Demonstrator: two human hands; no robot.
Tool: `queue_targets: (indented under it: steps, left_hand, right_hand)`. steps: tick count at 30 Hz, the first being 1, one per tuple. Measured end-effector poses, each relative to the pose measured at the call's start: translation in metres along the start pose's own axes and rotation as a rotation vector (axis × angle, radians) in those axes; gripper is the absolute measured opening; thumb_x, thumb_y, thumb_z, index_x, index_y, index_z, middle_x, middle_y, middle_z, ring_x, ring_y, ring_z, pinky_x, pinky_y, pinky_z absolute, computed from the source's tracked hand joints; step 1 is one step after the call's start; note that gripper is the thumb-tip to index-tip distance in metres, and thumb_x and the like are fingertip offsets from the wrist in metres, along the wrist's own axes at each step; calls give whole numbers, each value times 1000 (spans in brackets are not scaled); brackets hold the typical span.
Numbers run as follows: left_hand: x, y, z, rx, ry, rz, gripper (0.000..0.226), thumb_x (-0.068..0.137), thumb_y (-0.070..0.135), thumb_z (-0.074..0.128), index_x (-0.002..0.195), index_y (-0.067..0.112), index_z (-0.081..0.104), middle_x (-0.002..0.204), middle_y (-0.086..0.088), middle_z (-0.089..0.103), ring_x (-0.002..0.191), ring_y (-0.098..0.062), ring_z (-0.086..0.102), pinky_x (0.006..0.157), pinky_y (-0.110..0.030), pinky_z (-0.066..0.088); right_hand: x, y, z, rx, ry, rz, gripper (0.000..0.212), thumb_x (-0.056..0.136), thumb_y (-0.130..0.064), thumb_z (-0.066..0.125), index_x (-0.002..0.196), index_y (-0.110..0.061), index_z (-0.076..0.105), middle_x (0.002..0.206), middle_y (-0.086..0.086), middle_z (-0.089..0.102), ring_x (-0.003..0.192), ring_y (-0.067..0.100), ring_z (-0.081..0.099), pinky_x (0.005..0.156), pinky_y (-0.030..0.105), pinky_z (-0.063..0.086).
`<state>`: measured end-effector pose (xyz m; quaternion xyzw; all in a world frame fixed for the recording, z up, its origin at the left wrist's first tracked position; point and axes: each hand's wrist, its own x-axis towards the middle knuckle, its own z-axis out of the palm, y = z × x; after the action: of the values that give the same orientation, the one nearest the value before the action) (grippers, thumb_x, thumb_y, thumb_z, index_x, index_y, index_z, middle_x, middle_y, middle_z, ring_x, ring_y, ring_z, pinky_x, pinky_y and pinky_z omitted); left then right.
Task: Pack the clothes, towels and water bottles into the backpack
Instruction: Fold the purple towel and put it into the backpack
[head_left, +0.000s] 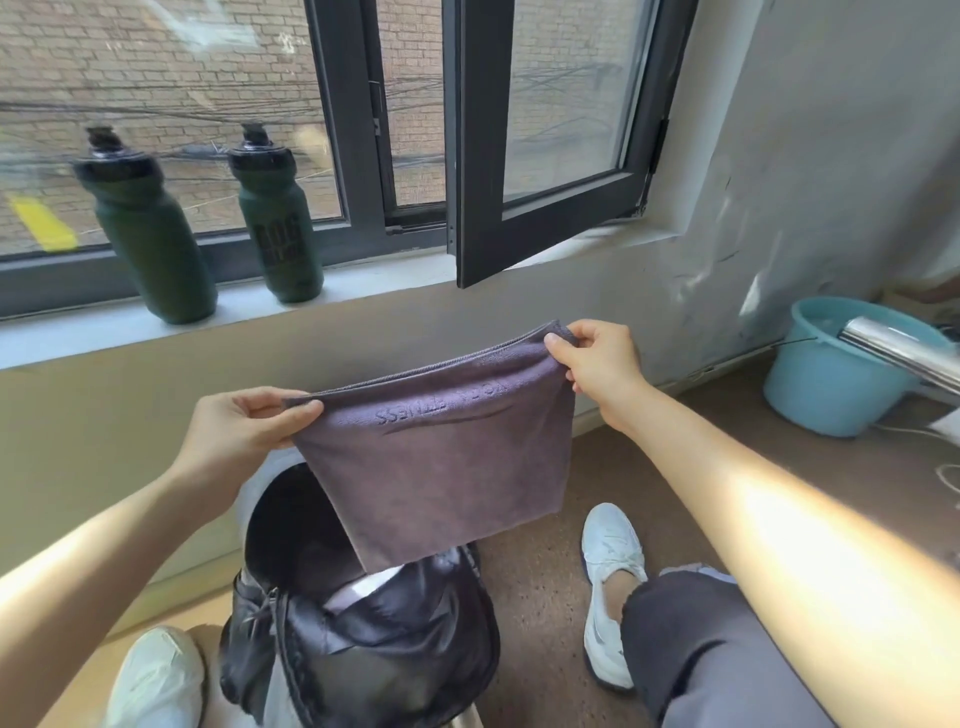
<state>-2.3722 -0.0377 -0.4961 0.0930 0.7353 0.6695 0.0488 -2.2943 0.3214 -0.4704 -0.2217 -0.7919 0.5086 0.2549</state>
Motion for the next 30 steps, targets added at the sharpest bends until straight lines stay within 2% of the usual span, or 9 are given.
queue_targets:
  steps: [3,6,9,11,14,17,20,26,30]
  left_hand:
    - [-4,2,4,23,31,-12,3,87,11,79,87,11,76,70,5,75,64,-5,66,66,-15,57]
    - [-7,8,8,-20,67,-4,26,93,18,75,68,19,67,69,3,69,64,-10,61,67,-25,54]
    - [-10,15,13,-17,141,17,28,94,22,75,71,19,60,65,5,64,56,-8,55,58,-30,46]
    - [-11,21,18,-32,211,18,27,95,22,75,73,19,59,60,10,65,51,-6,56,52,-26,46]
    - [-18,34,29,-102,255,0,30,96,20,71,73,17,52,54,11,63,46,-6,57,43,-20,47]
    - [-31,47,43,-152,187,-32,16,98,16,68,87,11,58,60,-1,64,43,-10,59,41,-21,48]
    - [-42,53,56,-158,83,-47,17,96,16,70,83,13,59,75,-14,61,53,-20,58,46,-26,53]
    - [-61,61,80,-144,-102,-73,22,95,17,72,76,13,60,69,-9,66,54,-15,64,53,-22,56]
    - [-67,62,84,-109,-91,-77,23,93,22,76,74,12,68,66,-4,70,58,-10,68,61,-19,57]
  right_hand:
    - [1,3,3,-29,26,8,24,85,-33,72,78,-10,72,83,14,73,72,17,58,67,34,47]
    - [1,1,7,-42,42,12,26,88,-31,71,73,-9,68,76,13,70,72,18,56,66,31,43]
    - [-2,-7,9,-44,63,-23,29,90,-26,70,65,-16,60,65,1,60,67,17,52,64,31,43]
    - [-7,-15,11,-43,42,-67,27,91,-25,69,67,-16,60,66,3,61,65,18,54,59,36,51]
    - [-20,-30,16,6,-29,-120,26,93,-23,68,73,-9,60,68,6,60,61,17,55,43,30,51]
    - [-34,-42,24,85,-126,-173,24,94,-23,69,73,-13,61,66,3,62,56,16,56,42,26,45]
    - [-49,-49,36,172,-254,-189,21,94,-21,70,82,-4,66,70,6,65,59,16,58,46,29,46]
    - [-77,-57,51,137,-482,-320,27,94,-21,70,77,-1,63,69,9,60,68,13,52,60,35,44]
    - [-87,-63,51,13,-541,-403,45,88,-38,66,86,6,62,83,30,62,70,21,54,61,49,53]
